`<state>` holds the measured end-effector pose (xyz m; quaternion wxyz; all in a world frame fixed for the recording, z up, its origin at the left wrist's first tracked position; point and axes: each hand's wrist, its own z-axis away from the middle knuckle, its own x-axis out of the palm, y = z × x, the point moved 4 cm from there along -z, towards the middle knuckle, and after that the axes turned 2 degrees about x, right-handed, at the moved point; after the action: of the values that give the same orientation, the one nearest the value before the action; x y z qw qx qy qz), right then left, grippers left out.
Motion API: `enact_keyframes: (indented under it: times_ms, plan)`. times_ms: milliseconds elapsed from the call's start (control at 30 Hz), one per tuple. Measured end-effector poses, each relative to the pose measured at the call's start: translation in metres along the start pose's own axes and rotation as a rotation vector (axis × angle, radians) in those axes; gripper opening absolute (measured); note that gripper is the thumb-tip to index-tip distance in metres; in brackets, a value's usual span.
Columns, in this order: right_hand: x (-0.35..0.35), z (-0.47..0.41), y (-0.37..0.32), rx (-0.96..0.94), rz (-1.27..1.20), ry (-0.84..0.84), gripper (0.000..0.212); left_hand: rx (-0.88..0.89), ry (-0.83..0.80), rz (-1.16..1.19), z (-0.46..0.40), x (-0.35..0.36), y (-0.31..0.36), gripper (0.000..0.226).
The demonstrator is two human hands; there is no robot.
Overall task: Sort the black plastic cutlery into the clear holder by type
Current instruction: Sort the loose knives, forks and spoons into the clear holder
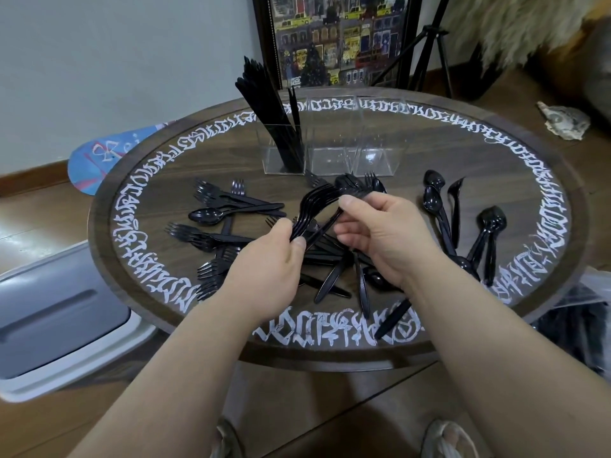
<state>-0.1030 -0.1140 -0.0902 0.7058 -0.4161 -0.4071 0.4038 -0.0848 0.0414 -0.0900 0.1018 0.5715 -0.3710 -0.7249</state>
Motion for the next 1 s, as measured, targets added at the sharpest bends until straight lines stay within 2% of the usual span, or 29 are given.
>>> enact_keyframes:
  times_ms: [133,233,300,533,633,700,767,867,1000]
  plan:
    - [0.001,0.000,-0.002,0.018,-0.201,-0.054,0.006,-0.027,0.002,0.017,0.000,-0.003,-0.003,0.027]
    - [-0.003,-0.001,0.000,0.040,-0.266,-0.074,0.028,-0.033,-0.018,0.036,0.000,-0.005,-0.004,0.027]
    - [-0.007,-0.003,0.002,0.032,-0.181,-0.061,0.033,-0.035,-0.033,0.037,0.000,-0.004,-0.005,0.027]
    - [-0.001,-0.002,0.005,-0.123,0.296,-0.038,0.022,-0.024,-0.054,-0.039,-0.001,0.000,-0.006,0.034]
    - [-0.006,-0.005,0.003,-0.252,0.517,0.103,0.016,0.019,-0.063,-0.071,-0.001,0.001,-0.003,0.037]
    - [-0.011,-0.006,0.000,-0.343,0.730,0.196,0.026,0.029,-0.067,-0.064,-0.002,0.001,-0.002,0.034]
    - [-0.016,-0.006,-0.001,-0.329,0.730,0.218,0.037,0.028,-0.077,-0.062,-0.003,0.002,-0.001,0.032]
    - [-0.018,-0.005,-0.002,-0.310,0.539,0.197,0.026,0.039,-0.108,-0.078,-0.004,0.004,-0.001,0.033]
    - [-0.015,-0.004,-0.004,-0.372,0.512,0.192,0.023,0.051,-0.143,-0.059,-0.004,0.006,0.000,0.034]
